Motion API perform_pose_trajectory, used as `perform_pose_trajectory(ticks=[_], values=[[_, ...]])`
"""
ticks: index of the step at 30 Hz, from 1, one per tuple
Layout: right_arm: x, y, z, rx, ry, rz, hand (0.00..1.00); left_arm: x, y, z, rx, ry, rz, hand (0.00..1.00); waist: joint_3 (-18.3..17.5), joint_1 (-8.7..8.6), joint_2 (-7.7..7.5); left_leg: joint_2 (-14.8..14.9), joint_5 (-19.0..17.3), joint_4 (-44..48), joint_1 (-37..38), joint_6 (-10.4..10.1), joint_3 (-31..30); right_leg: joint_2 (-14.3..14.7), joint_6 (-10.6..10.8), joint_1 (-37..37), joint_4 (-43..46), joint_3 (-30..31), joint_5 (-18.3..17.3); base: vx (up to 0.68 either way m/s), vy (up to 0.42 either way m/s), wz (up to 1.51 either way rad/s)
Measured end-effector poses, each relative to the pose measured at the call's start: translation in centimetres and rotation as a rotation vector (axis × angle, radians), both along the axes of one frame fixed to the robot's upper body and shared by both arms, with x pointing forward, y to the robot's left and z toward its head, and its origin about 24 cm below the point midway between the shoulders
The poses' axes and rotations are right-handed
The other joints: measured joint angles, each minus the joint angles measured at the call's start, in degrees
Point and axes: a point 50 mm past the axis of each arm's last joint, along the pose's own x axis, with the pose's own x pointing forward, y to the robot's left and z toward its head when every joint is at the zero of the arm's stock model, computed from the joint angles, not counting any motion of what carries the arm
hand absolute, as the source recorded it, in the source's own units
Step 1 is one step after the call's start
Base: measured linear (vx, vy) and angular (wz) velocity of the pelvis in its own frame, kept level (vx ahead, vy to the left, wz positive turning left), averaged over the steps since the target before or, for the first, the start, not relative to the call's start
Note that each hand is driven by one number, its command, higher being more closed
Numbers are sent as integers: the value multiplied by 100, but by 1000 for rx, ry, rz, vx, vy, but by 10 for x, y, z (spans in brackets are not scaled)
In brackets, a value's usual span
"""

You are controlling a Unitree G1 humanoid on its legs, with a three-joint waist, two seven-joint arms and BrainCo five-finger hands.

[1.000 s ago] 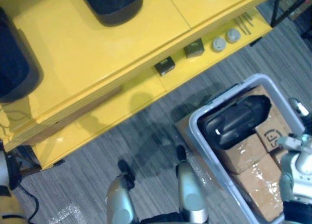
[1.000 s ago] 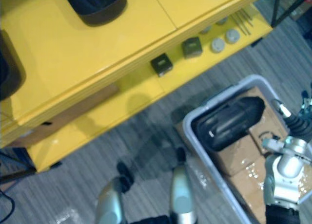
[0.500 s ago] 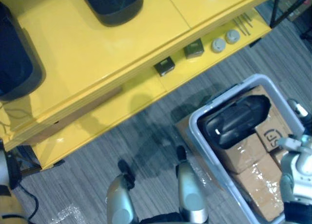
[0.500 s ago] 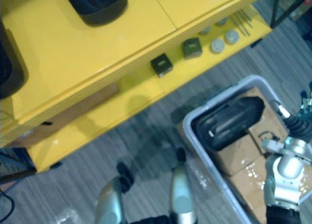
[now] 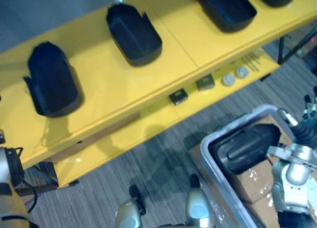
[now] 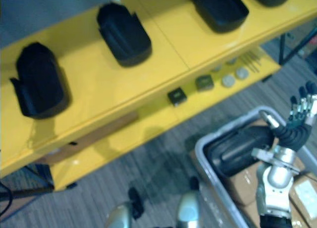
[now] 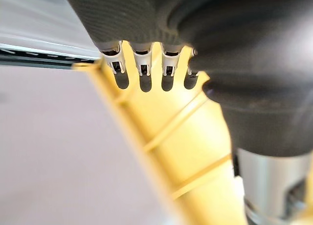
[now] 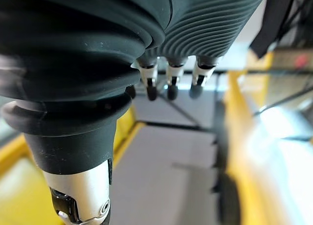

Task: Walk over and take plastic housings, then place them on the shelf

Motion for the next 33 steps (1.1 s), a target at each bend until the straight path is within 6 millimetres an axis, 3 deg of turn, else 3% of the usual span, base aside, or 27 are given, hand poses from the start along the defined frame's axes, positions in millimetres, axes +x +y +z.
perform_pose_trajectory(ticks=[2, 3, 5, 6, 7, 9, 12, 14, 17, 20, 26, 33], values=[[-1, 6, 1, 2, -11, 10, 0, -10, 1, -19, -19, 2, -129, 0, -264, 87, 75, -18, 90, -274, 210, -23, -106, 9, 0, 204, -47, -194, 0, 98, -22, 27], [-1, 9, -1, 8, -7, 14, 0, -14, 2, -29, -23, 20, -174, 100, -379, 106, 92, -26, 139, -388, 268, -23, -154, 11, 0, 256, -53, -294, 0, 80, -20, 36], [-2, 14, -7, 34, 8, 21, 0, -22, 2, -55, -54, 61, -297, 100, -535, 218, 100, -53, 223, -589, 405, -35, -239, 10, 0, 398, -102, -379, 0, 66, -8, 29], [-6, 19, -13, 61, 33, 18, 0, -29, -4, -85, -80, 124, -397, 100, -653, 328, 86, -73, 275, -676, 413, -21, -303, -5, -2, 465, -162, -537, 1, 46, -8, 29], [-7, 21, -15, 65, 45, 14, 0, -31, -7, -97, -87, 156, -429, 100, -662, 375, 74, -85, 294, -701, 419, -21, -361, -10, -3, 513, -190, -595, 1, 24, -13, 42], [-10, 29, -25, 101, 92, 15, 0, -41, -24, -148, -127, 317, -557, 100, -694, 488, 13, -93, 365, -748, 397, -30, -550, -5, -11, 632, -246, -791, 5, -5, -12, 39], [-17, 37, -35, 137, 139, -3, 0, -58, -57, -200, -235, 444, -788, 100, -711, 576, -28, -112, 480, -879, 405, -23, -729, 7, -63, 782, -350, -947, 39, -39, -11, 31], [-23, 42, -43, 160, 176, -16, 0, -69, -77, -221, -282, 504, -885, 100, -707, 642, -54, -127, 526, -921, 394, -23, -741, 2, -68, 789, -396, -983, 40, -49, 0, 10], [-38, 45, -56, 193, 230, -48, 0, -77, -107, -244, -340, 565, -1044, 100, -697, 695, -71, -156, 623, -1084, 393, -6, -745, 1, -124, 866, -573, -1065, 11, -101, -21, 2], [-47, 45, -65, 216, 272, -82, 0, -74, -127, -253, -365, 603, -1147, 100, -660, 656, -70, -107, 729, -1184, 419, -34, -703, 50, -203, 831, -610, -1101, -21, -104, -23, 7], [-54, 44, -72, 245, 303, -120, 0, -68, -129, -269, -448, 662, -1124, 100, -596, 632, -125, -21, 828, -1183, 389, -58, -520, 124, -243, 664, -623, -940, 89, -52, -1, -16], [-54, 47, -77, 272, 320, -137, 0, -44, -126, -284, -512, 769, -966, 100, -292, 543, -357, -9, 862, -1180, 270, -50, -403, 145, -207, 471, -618, -778, 233, -3, 9, -9]])
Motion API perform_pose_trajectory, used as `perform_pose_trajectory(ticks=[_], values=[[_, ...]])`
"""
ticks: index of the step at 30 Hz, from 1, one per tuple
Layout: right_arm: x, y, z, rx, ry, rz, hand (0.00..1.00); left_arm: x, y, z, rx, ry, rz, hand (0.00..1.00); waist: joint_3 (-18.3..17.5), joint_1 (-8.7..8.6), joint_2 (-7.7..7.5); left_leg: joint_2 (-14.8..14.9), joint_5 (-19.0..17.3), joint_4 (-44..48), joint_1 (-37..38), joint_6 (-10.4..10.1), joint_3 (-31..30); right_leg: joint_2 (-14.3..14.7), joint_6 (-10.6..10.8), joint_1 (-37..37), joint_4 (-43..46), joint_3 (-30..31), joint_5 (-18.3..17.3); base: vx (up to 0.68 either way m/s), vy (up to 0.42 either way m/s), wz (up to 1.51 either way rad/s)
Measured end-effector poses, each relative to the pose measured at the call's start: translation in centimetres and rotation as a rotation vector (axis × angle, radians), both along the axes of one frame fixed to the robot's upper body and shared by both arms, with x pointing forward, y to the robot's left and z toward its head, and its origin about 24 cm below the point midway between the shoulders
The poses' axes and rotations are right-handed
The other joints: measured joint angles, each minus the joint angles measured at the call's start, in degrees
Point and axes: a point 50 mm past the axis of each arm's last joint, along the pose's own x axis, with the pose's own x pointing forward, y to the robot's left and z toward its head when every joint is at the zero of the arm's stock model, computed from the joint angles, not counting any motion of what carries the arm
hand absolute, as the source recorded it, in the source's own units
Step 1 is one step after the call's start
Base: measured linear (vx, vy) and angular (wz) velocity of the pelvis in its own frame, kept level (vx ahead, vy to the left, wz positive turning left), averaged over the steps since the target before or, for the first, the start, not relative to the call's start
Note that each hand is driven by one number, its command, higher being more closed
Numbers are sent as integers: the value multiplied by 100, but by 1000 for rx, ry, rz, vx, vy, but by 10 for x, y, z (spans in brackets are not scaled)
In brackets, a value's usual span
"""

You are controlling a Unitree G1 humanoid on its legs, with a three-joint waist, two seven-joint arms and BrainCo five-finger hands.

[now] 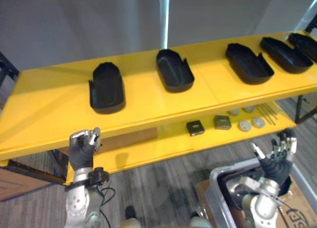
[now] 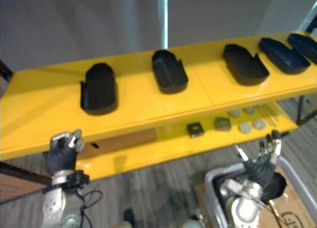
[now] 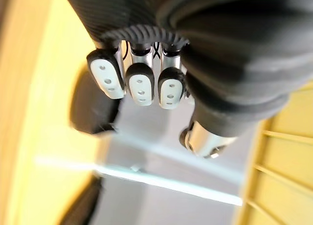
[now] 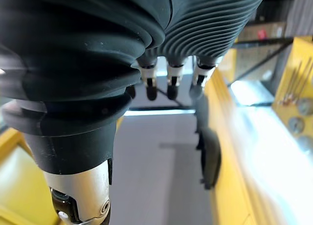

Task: Walk over and take plastic housings, then place them on the shelf

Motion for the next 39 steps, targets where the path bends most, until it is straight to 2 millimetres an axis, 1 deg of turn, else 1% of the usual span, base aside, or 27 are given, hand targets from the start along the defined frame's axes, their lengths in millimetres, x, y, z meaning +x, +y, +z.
perform_pose_trajectory(ticks=[4, 6, 8, 9, 10, 11, 15, 18, 20, 24, 28, 29, 33, 35, 39], values=[[1, -5, -3, -24, 21, -5, 0, 17, 5, 0, 19, 22, 51, 100, 134, -24, 30, -3, 4, 1, -95, 5, 23, -2, -3, -134, 41, 40, 5, 0, 2, -1], [5, -7, 2, -45, 7, 3, 0, 26, 6, 0, 8, 24, 81, 100, 249, -36, 71, 2, 3, 1, -90, 4, 91, -2, -3, -191, 78, 98, 5, -4, 9, -11], [9, -8, 5, -60, -7, 13, 0, 31, 7, -1, 6, 32, 100, 100, 279, -39, 82, 4, 2, 1, -90, 4, 189, 2, -6, -273, 92, 205, 11, 0, 14, -21], [9, -9, 6, -61, -12, 14, 0, 32, 8, -1, 8, 37, 106, 100, 282, -53, 83, 3, 1, 1, -93, 4, 205, 2, -6, -290, 99, 222, 12, 16, 12, -16], [10, -9, 7, -51, -19, 15, 0, 36, 11, -2, 19, 45, 119, 100, 291, -126, 73, 4, 0, 2, -93, 4, 210, 2, -6, -290, 100, 224, 12, 20, 7, -6], [9, -10, 7, -42, -26, 13, 0, 39, 14, -1, 35, 48, 127, 100, 312, -168, 66, 5, -5, 2, -81, 7, 228, 2, -6, -294, 104, 237, 12, 17, 6, -5], [10, -12, 8, -47, -28, 23, 0, 50, 21, 11, 57, 8, 147, 100, 517, -178, 75, 7, -51, 75, -62, 25, 310, 1, -6, -322, 136, 343, 16, -11, 10, -11], [12, -13, 11, -61, -36, 37, 0, 55, 25, 9, 53, 21, 174, 100, 540, -210, 106, 10, -62, 98, -65, 24, 330, 0, -7, -348, 162, 363, 16, -12, 3, -4], [16, -13, 16, -78, -53, 58, 0, 56, 30, 4, 50, 45, 196, 100, 541, -273, 108, 10, -62, 101, -74, 25, 368, -1, -7, -401, 194, 401, 16, -12, 7, -7], [18, -16, 19, -95, -65, 65, 0, 58, 39, -4, 43, 84, 237, 100, 550, -298, 123, 10, -69, 102, -22, 29, 465, 1, -4, -420, 204, 499, 17, -12, 9, -13], [19, -20, 21, -117, -62, 69, 0, 67, 42, -9, 39, 109, 248, 100, 600, -338, 209, 9, -76, 103, 13, 36, 495, 0, -4, -420, 231, 527, 16, -8, 3, -3], [20, -21, 20, -123, -57, 72, 0, 69, 44, -9, 42, 116, 252, 100, 611, -354, 229, 9, -76, 105, 14, 37, 499, 1, -4, -431, 243, 533, 15, -13, 2, -5], [24, -23, 21, -133, -58, 78, 0, 70, 58, -8, 54, 121, 296, 100, 614, -418, 235, 7, -75, 105, 13, 38, 572, 5, -4, -516, 290, 632, 15, -4, 6, -9], [25, -22, 23, -139, -62, 86, 0, 75, 65, -9, 56, 129, 318, 100, 617, -453, 239, 7, -74, 106, 10, 38, 579, 5, -4, -532, 297, 643, 15, 0, 0, 0], [26, -26, 26, -155, -71, 84, 0, 80, 73, -6, 56, 121, 343, 100, 652, -478, 271, 4, -74, 107, -1, 38, 620, 5, -2, -598, 337, 688, 13, -4, 3, -5]])
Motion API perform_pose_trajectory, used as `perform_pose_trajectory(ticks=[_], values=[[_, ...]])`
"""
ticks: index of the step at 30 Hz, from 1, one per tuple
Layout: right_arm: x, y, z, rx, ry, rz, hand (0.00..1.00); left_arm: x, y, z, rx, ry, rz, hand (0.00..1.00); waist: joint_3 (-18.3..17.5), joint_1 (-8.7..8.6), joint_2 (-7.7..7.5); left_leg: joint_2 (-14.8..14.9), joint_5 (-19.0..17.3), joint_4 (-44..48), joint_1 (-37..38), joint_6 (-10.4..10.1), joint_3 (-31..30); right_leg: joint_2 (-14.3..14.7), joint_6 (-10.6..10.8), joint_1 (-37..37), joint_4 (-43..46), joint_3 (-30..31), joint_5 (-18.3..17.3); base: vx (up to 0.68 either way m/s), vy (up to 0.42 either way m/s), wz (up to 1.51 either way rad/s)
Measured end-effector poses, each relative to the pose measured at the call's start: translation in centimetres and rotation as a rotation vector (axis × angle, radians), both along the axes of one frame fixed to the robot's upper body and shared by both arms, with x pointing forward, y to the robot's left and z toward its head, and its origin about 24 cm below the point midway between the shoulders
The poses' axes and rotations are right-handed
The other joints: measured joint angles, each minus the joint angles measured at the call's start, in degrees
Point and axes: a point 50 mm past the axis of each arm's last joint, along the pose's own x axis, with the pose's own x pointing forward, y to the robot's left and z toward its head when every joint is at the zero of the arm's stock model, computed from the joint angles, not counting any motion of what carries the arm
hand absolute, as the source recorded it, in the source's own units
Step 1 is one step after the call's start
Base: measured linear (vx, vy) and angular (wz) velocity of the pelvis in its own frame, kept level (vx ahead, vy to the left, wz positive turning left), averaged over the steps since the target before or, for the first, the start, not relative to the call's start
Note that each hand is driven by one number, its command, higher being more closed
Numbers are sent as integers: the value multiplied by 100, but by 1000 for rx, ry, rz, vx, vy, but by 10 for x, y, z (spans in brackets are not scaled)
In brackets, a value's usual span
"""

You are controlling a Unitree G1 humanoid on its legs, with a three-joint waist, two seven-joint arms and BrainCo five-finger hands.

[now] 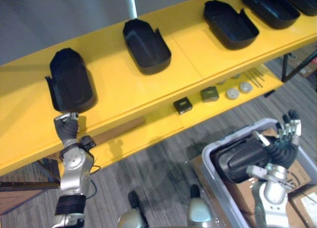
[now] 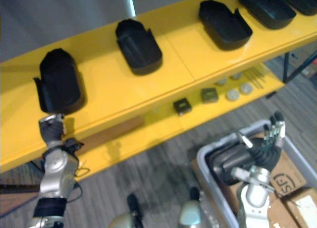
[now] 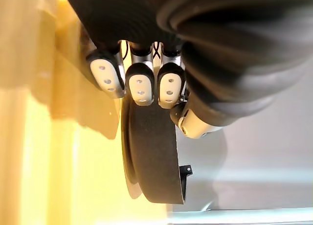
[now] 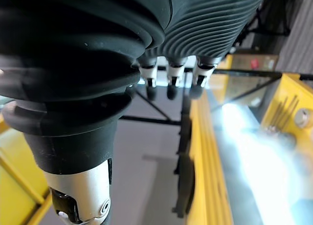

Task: Walk over and take plastic housings, then place them on the shelf

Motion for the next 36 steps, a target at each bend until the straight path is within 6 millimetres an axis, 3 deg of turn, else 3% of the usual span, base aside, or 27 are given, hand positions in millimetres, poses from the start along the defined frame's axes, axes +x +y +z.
perform_pose_trajectory(ticks=[7, 15, 28, 29, 32, 36], values=[[4, -7, 9, -33, -22, 23, 0, 7, 9, 5, -37, -25, 41, 100, 179, -48, 101, -5, 4, 17, -61, 5, 30, 2, 6, -151, 116, 77, -21, -5, -1, -3], [10, -6, 17, -54, -49, 50, 0, 16, 25, 8, -45, -19, 86, 100, 263, -158, 88, -27, -16, 128, -90, 16, 49, -47, 33, -329, 464, 164, -204, -8, -5, -2], [12, -13, 26, -72, -78, 55, 0, 24, 35, 18, -59, -47, 113, 100, 308, -181, 67, -38, -32, 192, -175, 27, 157, -60, 40, -511, 562, 284, -209, -9, -2, -4], [12, -13, 26, -73, -76, 57, 0, 23, 35, 18, -58, -48, 112, 0, 308, -181, 67, -38, -32, 192, -175, 28, 150, -60, 43, -503, 557, 276, -206, -4, -3, 3], [9, -12, 25, -77, -70, 68, 0, 16, 32, 18, -49, -64, 96, 0, 308, -183, 67, -38, -33, 188, -172, 29, 91, -62, 51, -434, 513, 220, -201, 2, -4, 10], [2, -3, 18, -41, -60, 82, 0, -9, 7, 11, -85, -124, 35, 0, 299, -156, 80, -31, -33, 160, -45, 30, -121, -74, 64, -52, 313, -38, -192, 24, 0, 23]])
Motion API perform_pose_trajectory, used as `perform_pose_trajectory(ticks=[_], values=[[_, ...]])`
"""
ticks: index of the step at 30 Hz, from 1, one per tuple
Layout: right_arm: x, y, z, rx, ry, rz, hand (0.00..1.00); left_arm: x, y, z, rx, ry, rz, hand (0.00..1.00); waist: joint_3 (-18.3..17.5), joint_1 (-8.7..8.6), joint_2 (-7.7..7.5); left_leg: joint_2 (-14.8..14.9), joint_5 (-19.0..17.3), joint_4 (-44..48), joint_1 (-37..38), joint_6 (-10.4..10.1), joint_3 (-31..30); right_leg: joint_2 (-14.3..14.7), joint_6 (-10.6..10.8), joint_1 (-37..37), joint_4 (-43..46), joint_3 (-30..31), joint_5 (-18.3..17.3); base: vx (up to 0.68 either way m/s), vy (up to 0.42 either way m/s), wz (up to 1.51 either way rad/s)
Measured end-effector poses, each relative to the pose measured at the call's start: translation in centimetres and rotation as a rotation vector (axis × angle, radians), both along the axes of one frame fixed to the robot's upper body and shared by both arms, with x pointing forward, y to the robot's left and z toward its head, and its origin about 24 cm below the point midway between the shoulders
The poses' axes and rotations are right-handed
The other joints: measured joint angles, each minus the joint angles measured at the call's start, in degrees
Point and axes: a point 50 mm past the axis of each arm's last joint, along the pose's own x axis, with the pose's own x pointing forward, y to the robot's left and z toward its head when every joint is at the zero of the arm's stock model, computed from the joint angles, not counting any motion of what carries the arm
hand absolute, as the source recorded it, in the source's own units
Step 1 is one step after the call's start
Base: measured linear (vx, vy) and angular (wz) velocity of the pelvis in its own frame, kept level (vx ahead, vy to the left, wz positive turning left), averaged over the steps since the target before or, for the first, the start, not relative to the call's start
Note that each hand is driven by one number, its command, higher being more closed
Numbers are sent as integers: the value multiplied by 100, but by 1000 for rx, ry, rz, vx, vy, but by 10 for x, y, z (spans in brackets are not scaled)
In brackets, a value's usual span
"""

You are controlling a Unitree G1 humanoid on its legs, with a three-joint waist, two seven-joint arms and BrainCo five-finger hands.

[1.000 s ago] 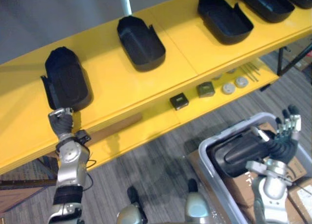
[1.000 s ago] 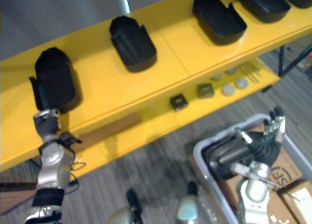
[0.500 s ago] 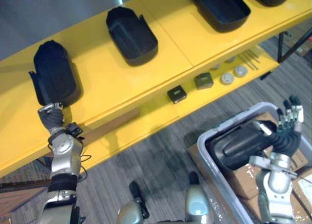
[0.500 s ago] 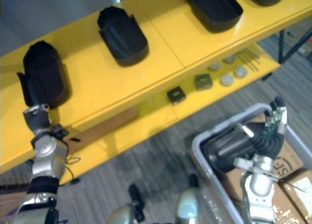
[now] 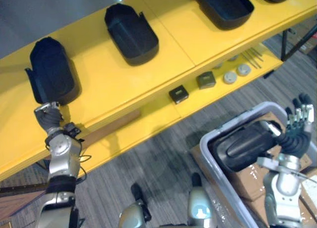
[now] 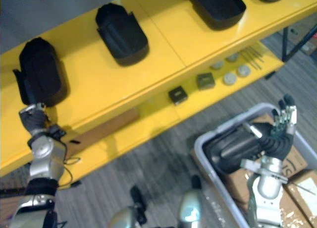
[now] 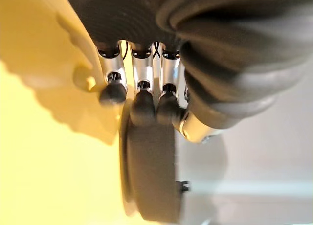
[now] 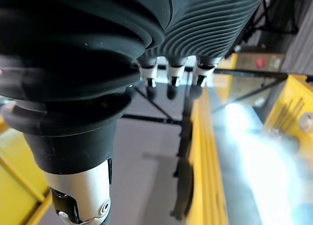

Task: Walk over and take plastic housings, then place them on the shelf

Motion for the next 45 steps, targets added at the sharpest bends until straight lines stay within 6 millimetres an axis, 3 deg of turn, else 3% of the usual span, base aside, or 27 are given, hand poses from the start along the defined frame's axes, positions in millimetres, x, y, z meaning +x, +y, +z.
perform_pose_trajectory(ticks=[4, 8, 11, 15, 18, 24, 29, 34, 41, 45], values=[[0, 15, -5, 23, 3, 28, 0, -45, -30, -14, -54, -26, -21, 0, -144, 216, 62, -3, 0, -116, 173, -1, -186, 1, 29, 425, -297, -277, 34, 29, -2, 26], [-3, 20, -10, 51, 6, -18, 0, -79, -39, -11, -3, -34, -37, 0, -591, 483, 111, -9, 18, -191, 212, -24, -408, 4, 49, 763, -564, -596, 64, 60, -9, 31], [-1, 22, -10, 87, -8, -43, 0, -93, -40, 2, 55, -93, -48, 0, -808, 627, 111, -31, 30, -256, 289, -40, -632, 3, 61, 1059, -714, -857, 71, 32, -12, 38], [1, 22, -12, 116, -10, -81, 0, -111, -30, 13, 122, -176, 85, 0, -984, 784, 75, -42, 38, -265, 368, -50, -753, 2, 72, 1257, -780, -1001, 78, -1, -6, 14], [3, 22, -22, 139, 45, -98, 0, -119, -24, 19, 140, -217, 154, 0, -1062, 807, 38, -51, 53, -274, 369, -52, -849, 2, 71, 1331, -795, -1095, 77, -35, -8, 15], [4, 22, -31, 159, 88, -107, 0, -122, -22, 18, 144, -218, 160, 0, -1163, 803, 16, -40, 109, -312, 303, -56, -840, 17, 16, 1259, -857, -1097, 131, -49, -1, -1], [5, 20, -41, 171, 144, -125, 0, -118, -27, 22, 183, -228, 122, 0, -1296, 785, -91, -10, 135, -314, 251, -58, -789, 53, -27, 1158, -864, -1031, 185, -3, -3, -4], [4, 18, -43, 183, 154, -161, 0, -108, -37, 26, 188, -268, 46, 0, -1301, 781, -105, 51, 138, -315, 273, -63, -520, 115, -68, 1021, -956, -751, 325, -26, 3, -26], [-13, -5, -43, 181, 165, -324, 0, -75, -77, 45, 218, -381, -245, 0, -1299, 445, -129, 156, 116, -319, 440, -91, 173, 217, -107, 711, -1106, -52, 551, -47, 7, -53], [-44, -30, -40, 144, 174, -458, 0, -56, -99, 45, 181, -398, -347, 0, -1319, 113, -172, 262, 30, -317, 603, -175, 793, 378, -147, 406, -1217, 567, 671, -27, -12, -75]])
